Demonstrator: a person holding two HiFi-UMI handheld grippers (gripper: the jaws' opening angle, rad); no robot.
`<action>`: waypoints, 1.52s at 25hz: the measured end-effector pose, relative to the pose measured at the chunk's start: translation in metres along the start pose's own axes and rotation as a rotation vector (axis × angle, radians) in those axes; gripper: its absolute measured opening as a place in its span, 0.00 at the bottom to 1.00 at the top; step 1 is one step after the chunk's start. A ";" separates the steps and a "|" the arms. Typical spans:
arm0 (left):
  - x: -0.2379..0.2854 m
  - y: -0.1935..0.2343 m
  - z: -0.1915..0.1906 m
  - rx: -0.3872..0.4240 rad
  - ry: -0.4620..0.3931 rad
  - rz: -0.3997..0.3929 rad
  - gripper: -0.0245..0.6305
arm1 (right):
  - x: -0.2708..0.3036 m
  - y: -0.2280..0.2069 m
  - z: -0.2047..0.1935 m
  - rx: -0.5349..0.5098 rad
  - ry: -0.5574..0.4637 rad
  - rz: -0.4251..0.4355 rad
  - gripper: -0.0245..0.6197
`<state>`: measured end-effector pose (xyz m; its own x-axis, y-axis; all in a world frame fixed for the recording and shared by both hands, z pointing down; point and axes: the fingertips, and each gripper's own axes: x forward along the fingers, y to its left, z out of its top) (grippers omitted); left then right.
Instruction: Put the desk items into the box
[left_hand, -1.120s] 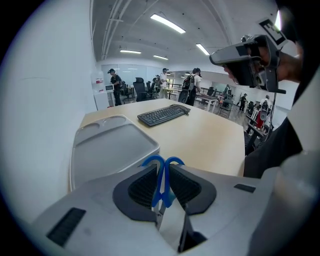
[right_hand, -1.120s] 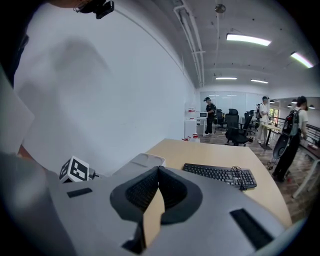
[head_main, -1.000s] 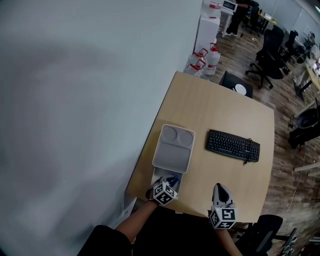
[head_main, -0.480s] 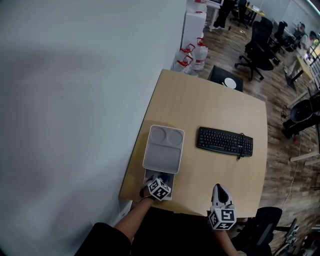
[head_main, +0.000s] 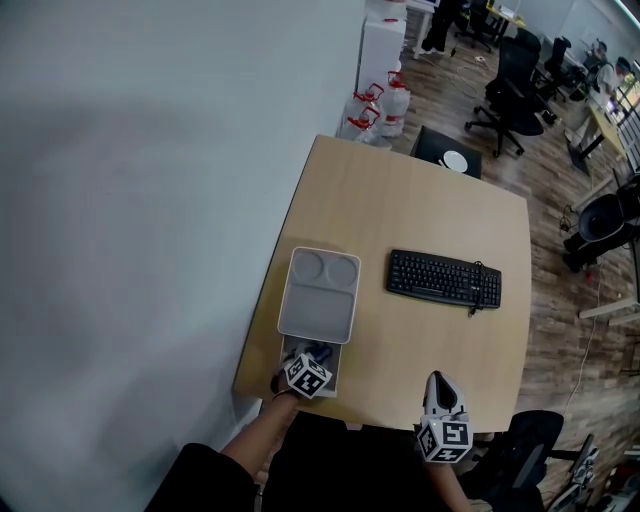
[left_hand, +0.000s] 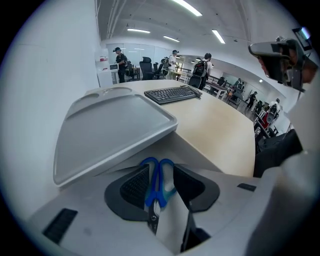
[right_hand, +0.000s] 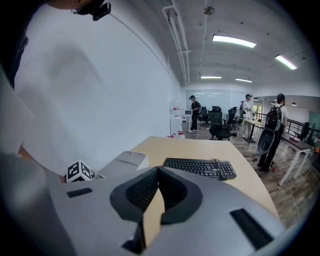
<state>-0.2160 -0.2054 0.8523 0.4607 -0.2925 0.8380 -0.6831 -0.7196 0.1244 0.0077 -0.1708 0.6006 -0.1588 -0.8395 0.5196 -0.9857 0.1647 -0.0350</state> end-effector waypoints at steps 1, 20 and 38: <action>-0.004 -0.001 0.002 -0.006 -0.010 0.005 0.24 | -0.001 -0.002 -0.002 0.001 0.000 0.006 0.13; -0.153 -0.088 0.175 -0.311 -0.538 0.126 0.23 | -0.032 -0.090 0.031 0.102 -0.123 0.107 0.13; -0.147 -0.231 0.320 -0.172 -0.768 0.112 0.07 | -0.088 -0.227 0.060 0.037 -0.237 0.044 0.13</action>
<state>0.0553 -0.1970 0.5303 0.6032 -0.7548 0.2577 -0.7976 -0.5711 0.1942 0.2418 -0.1657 0.5113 -0.2057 -0.9306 0.3026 -0.9783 0.1883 -0.0862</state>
